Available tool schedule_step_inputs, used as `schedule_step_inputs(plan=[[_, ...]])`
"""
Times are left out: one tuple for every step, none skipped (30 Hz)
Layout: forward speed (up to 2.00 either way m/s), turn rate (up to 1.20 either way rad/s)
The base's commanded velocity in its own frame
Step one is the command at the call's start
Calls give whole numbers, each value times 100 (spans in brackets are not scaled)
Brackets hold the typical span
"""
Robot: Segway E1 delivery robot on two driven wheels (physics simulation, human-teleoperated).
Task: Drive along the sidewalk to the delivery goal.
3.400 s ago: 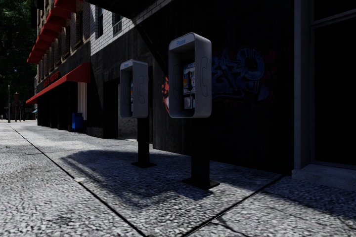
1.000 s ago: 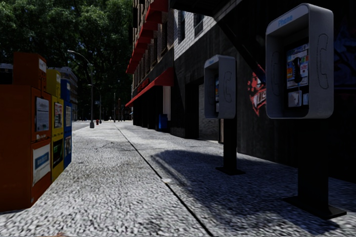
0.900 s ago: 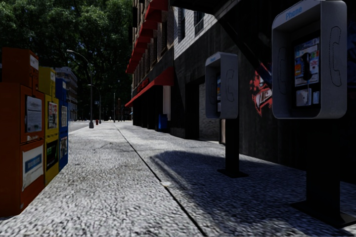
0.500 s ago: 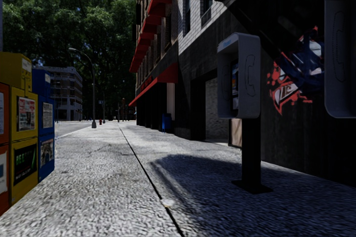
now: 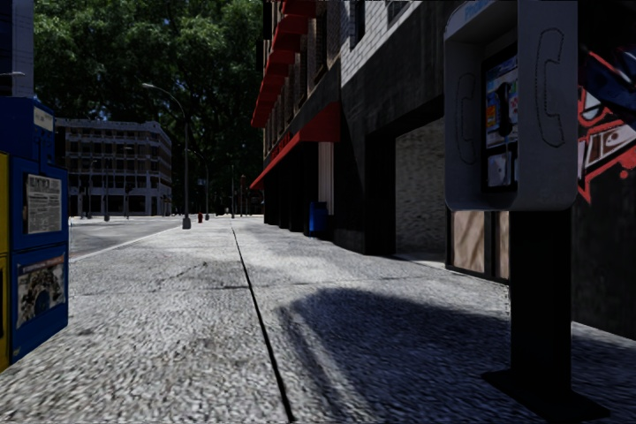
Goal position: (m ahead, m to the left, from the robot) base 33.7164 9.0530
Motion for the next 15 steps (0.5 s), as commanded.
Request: schedule_step_inputs(plan=[[136, 96], [136, 96], [136, 93], [136, 83], [136, 83], [136, 56], [136, 41], [136, 37], [136, 24], [136, 4], [136, 4], [136, 0], [136, 0], [136, 0], [136, 0]])
